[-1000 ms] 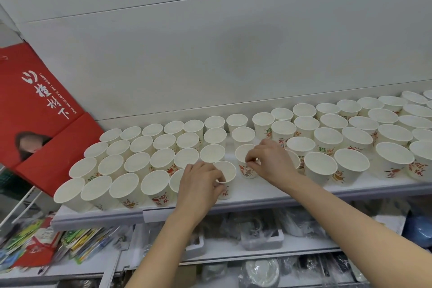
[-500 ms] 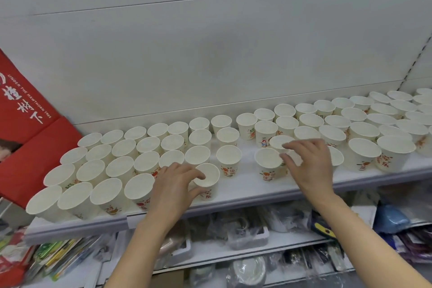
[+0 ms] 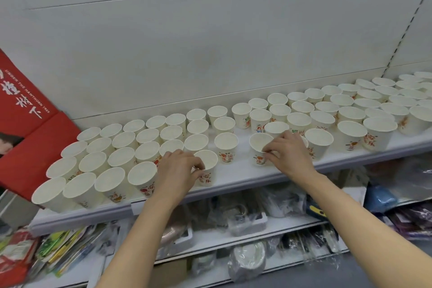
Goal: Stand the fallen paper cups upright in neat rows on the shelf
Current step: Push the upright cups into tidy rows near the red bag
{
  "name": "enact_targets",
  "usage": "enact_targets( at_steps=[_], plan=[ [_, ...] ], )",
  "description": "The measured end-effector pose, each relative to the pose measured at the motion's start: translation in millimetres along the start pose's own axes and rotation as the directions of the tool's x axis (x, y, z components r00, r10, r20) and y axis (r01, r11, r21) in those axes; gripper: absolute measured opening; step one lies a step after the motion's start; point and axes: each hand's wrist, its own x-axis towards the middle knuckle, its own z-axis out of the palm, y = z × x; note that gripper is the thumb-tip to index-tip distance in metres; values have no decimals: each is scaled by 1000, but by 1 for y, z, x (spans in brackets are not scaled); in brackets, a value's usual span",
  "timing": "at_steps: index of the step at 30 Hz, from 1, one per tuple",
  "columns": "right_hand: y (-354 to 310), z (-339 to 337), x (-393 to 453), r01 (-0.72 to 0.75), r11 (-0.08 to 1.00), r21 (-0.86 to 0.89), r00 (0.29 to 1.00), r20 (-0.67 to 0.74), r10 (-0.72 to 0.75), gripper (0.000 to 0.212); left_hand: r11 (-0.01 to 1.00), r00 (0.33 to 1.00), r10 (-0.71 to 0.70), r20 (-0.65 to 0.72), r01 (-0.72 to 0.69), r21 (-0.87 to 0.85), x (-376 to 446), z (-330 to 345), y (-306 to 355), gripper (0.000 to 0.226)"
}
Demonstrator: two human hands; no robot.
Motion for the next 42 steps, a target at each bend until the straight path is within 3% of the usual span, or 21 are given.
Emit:
enact_targets(
  at_steps=[5, 11, 14, 16, 18, 22, 26, 32, 37, 42],
  plan=[
    [-51, 4, -7, 93, 982, 167, 995, 6, -96, 9, 1000, 999, -1, -38, 1, -5, -4, 0, 0, 12],
    [-81, 25, -4, 65, 986, 153, 994, 81, -78, 15, 1000, 1000, 1, 0, -1, 14, -3, 7, -1, 27],
    [-75, 30, -10, 47, 978, 205, 998, 39, -56, 51, 999, 995, 12, 97, -16, 41, -3, 11, -1, 76],
    [-74, 33, -11, 3, 978, 207, 987, 155, -36, 83, 993, 977, -8, 215, -17, 114, 3, 12, 3, 98],
    [-78, 39, -11, -17, 990, 143, 955, 295, -27, 97, 986, 947, -29, 320, -25, 165, 10, 16, 7, 103],
    [-83, 51, -12, -9, 998, 66, 939, 343, -14, 77, 979, 920, -34, 391, -48, 198, 16, 21, 12, 95],
    [-79, 46, -3, 46, 997, 62, 972, 226, -59, 56, 984, 923, -31, 384, -39, 174, 17, 15, 11, 85],
    [-81, 55, -8, 42, 997, 67, 978, 201, -55, 60, 987, 938, -77, 339, 24, 157, 12, 23, 19, 74],
    [-71, 58, -13, -1, 972, 237, 980, 196, -47, 78, 987, 932, -160, 325, 148, 62, 10, 26, 23, 82],
    [-67, 55, 22, -128, 864, 487, 949, 314, -36, 61, 980, 957, -155, 245, 181, -87, 34, 23, 36, 64]
  ],
)
